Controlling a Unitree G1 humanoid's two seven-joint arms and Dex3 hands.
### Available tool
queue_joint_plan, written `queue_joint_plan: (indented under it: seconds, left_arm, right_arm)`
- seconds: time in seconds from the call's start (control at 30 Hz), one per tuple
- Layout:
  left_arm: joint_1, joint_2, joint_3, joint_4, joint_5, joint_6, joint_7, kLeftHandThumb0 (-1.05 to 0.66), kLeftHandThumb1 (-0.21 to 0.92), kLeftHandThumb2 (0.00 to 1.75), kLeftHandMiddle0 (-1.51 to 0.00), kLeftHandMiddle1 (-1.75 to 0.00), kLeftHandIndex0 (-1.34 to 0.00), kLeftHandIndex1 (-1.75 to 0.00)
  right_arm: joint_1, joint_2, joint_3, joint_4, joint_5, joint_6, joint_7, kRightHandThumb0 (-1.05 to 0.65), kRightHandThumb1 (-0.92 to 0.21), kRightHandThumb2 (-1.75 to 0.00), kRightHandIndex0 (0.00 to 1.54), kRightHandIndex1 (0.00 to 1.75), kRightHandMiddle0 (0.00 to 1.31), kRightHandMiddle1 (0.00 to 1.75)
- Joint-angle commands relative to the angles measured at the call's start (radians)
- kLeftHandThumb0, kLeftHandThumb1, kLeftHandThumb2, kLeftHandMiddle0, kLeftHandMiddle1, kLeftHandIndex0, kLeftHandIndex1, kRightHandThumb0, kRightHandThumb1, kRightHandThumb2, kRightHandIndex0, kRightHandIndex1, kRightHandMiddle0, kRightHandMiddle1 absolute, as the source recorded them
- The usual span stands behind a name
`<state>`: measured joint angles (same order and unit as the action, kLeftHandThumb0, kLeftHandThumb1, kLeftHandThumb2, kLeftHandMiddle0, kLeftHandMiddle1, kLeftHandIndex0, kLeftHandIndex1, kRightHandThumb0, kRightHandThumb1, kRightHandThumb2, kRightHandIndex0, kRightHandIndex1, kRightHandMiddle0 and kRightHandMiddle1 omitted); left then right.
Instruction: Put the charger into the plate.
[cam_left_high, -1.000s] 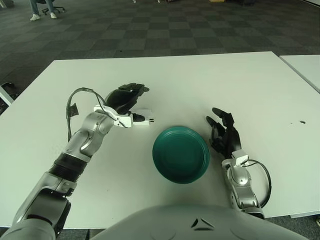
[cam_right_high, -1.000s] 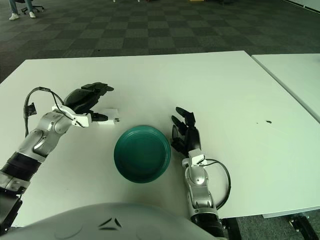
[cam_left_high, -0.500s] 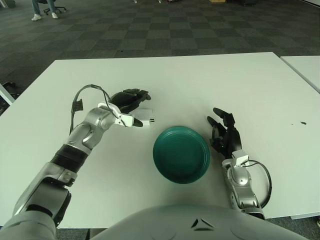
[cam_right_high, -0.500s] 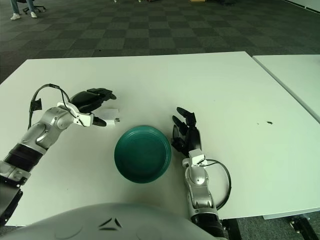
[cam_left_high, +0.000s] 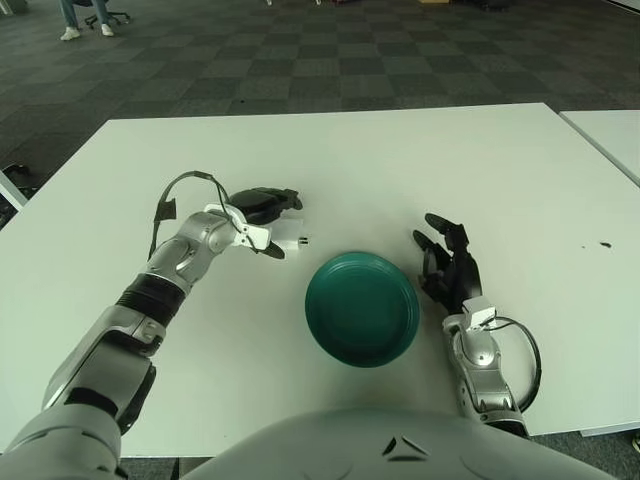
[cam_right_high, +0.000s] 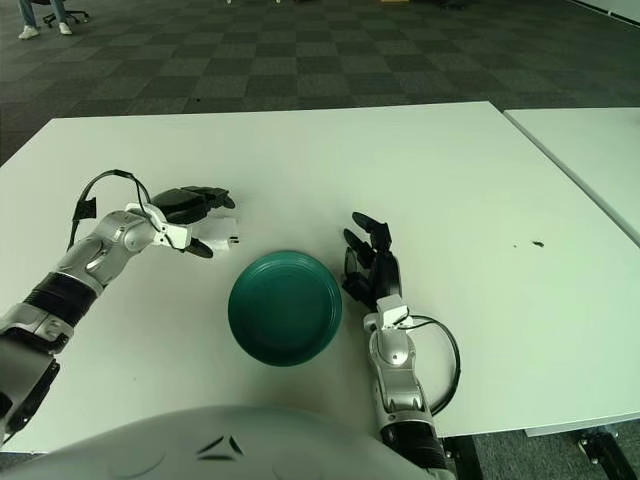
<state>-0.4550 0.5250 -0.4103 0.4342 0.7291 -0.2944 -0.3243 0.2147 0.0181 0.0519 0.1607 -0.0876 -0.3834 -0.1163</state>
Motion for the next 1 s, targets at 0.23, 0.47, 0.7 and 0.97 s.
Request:
queue_joint_plan:
  seconds: [0.23, 0.47, 0.7, 0.97]
  left_arm:
    - [-0.08, -0.046, -0.016, 0.129, -0.023, -0.001, 0.015, -1.01, 0.92, 0.29, -0.22, 0.0, -0.03, -0.89]
    - [-0.102, -0.081, -0.016, 0.21, -0.03, -0.01, 0.042, -1.02, 0.92, 0.31, -0.23, -0.01, -0.03, -0.89]
    - [-0.117, -0.124, -0.02, 0.295, -0.045, -0.002, 0.048, -1.01, 0.92, 0.32, -0.23, -0.01, -0.02, -0.88]
    - [-0.118, -0.144, -0.026, 0.358, -0.073, 0.004, 0.042, -1.0, 0.92, 0.35, -0.25, -0.01, -0.01, -0.86]
  right_arm:
    - [0.066, 0.011, 0.001, 0.172, -0.004, 0.029, 0.0, -0.72, -0.92, -0.76, 0.58, 0.03, 0.02, 0.87]
    - [0.068, 0.01, 0.002, 0.172, -0.009, 0.027, -0.001, -0.73, -0.92, -0.76, 0.57, 0.03, 0.02, 0.86]
    - [0.075, 0.011, 0.003, 0.166, -0.009, 0.025, -0.002, -0.72, -0.92, -0.76, 0.58, 0.03, 0.02, 0.86]
    - [0.075, 0.01, 0.003, 0.167, -0.012, 0.023, -0.004, -0.73, -0.92, -0.77, 0.59, 0.04, 0.02, 0.87]
